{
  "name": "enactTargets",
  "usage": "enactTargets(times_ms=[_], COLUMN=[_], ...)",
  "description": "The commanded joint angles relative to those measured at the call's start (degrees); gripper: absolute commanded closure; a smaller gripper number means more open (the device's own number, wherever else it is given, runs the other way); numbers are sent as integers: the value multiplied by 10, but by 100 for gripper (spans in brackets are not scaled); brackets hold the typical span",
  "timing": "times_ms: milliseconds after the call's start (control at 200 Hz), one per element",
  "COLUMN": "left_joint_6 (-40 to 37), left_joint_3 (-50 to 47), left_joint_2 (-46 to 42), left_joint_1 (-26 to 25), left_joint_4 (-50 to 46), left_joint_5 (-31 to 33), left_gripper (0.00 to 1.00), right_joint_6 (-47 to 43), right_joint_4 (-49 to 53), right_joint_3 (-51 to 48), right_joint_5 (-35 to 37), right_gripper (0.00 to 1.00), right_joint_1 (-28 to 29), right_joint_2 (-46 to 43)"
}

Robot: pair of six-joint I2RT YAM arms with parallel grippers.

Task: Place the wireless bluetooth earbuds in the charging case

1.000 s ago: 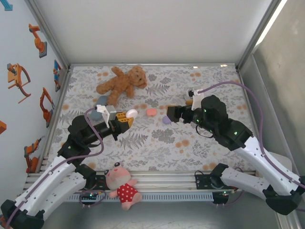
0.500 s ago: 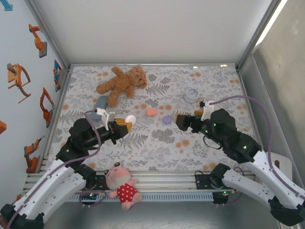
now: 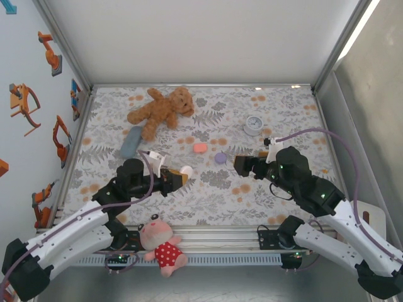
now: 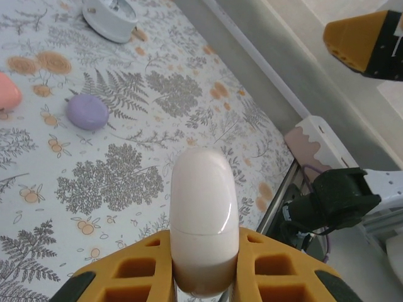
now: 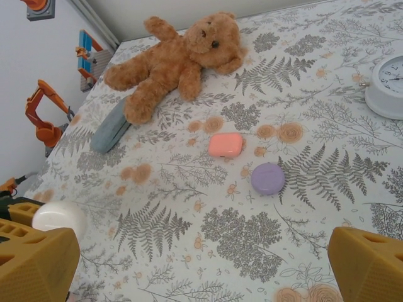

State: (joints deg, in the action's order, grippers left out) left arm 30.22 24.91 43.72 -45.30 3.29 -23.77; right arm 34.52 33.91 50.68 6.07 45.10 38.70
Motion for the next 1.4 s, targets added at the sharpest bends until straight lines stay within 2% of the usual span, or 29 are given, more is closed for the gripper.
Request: enactTargets(times_ms=[0,240,416,656,856,1197,1392], left_joint_6=[21,78,114,158,181,214,209], left_joint_3=[12,45,101,146,196,213,213], left_joint_2=[46,187,296,424,519,590,588], left_joint_1=[-18,-40,-51,-53,-54,-54,-54], left_joint_4=[31,73,37,97,95,119,104], left_joint_5=[40,66,110,77,36,19,29], left_gripper=[100,99,99,97,97,94,77], right_joint_6=[5,3,-6,-13,-12,-13,-18], right_joint_4=[7,16,39,73,104,125,125], right_joint_3=[-4,-7,-1,5,4,2,5], right_joint_5=[-2,-12,4,29,55,73,79], right_gripper=[0,0,0,0,0,0,0], right_joint_1=[2,2,3,2,2,2,3], right_joint_2=[-2,-6,-15,-50,-83,-111,-106])
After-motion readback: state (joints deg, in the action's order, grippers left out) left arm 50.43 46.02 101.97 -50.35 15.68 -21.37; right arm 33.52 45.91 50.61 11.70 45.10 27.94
